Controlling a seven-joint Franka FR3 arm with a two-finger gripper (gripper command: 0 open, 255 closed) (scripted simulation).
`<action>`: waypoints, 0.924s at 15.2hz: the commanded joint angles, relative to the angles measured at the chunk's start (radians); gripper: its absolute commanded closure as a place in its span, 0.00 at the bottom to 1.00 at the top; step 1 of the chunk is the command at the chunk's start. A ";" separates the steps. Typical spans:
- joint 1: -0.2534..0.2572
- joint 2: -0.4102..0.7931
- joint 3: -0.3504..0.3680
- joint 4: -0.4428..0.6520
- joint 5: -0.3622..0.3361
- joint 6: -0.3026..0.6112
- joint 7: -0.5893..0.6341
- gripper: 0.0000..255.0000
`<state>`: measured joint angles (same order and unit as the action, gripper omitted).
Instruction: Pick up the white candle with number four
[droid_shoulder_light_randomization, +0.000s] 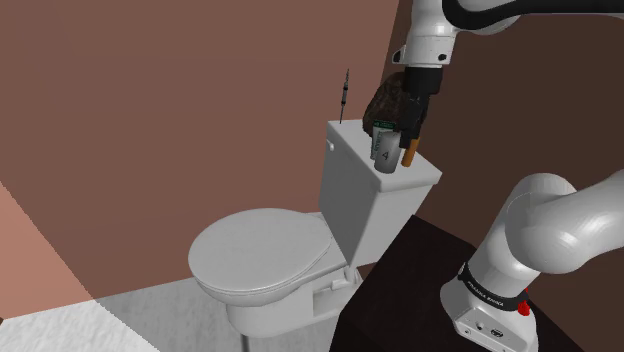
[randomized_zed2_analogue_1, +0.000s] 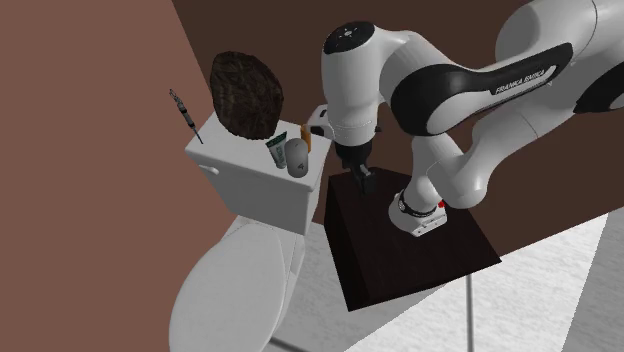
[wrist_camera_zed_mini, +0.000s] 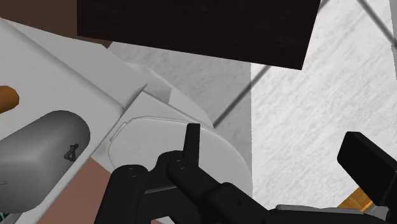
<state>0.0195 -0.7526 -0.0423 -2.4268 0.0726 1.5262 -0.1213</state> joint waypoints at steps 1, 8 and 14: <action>0.000 0.000 0.000 0.000 0.000 0.000 0.000 0.00; -0.051 -0.015 -0.160 -0.098 -0.118 0.189 -0.255 0.00; -0.088 0.062 -0.305 -0.115 -0.171 0.376 -0.486 0.00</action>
<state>-0.0631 -0.6656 -0.3090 -2.5501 -0.0919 1.8680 -0.5616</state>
